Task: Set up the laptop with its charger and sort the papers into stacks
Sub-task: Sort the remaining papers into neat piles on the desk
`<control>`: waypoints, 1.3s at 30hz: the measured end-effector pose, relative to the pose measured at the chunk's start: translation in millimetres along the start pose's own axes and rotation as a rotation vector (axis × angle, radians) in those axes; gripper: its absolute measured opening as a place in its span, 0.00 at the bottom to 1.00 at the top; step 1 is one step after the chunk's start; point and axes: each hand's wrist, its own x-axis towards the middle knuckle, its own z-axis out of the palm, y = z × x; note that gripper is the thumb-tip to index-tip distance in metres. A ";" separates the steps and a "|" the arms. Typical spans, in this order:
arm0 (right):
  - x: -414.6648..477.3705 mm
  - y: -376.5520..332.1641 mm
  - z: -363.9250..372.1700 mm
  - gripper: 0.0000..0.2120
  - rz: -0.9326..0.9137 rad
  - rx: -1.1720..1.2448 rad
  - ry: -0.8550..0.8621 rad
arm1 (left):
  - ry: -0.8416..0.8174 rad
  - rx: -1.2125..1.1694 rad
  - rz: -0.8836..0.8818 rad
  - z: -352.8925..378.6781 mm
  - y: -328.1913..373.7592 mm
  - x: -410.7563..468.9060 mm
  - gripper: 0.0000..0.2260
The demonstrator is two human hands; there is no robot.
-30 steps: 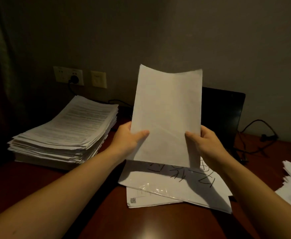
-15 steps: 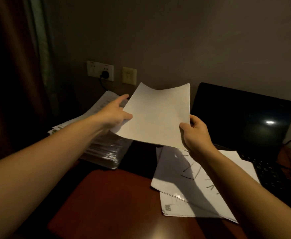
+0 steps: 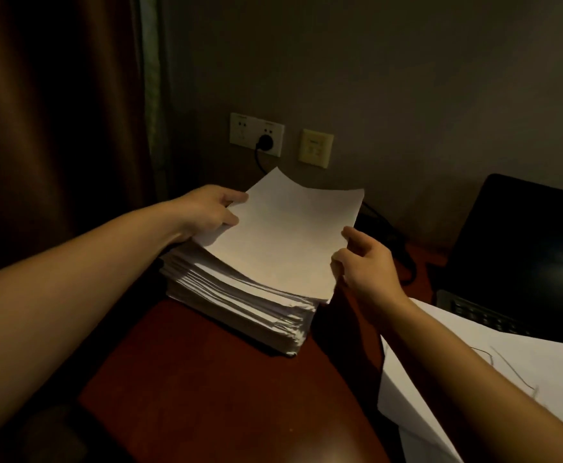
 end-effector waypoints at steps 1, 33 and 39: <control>1.5 1.0 3.5 0.28 -0.004 -0.014 -0.007 | 0.010 0.025 0.000 -2.3 -2.2 1.2 0.27; -11.7 -4.0 -81.2 0.25 -0.108 -0.842 -0.324 | -0.122 0.918 0.246 115.6 90.6 -61.6 0.22; -71.9 43.0 -167.1 0.21 0.010 -0.904 -0.213 | -0.255 0.413 0.318 211.8 106.0 -99.7 0.26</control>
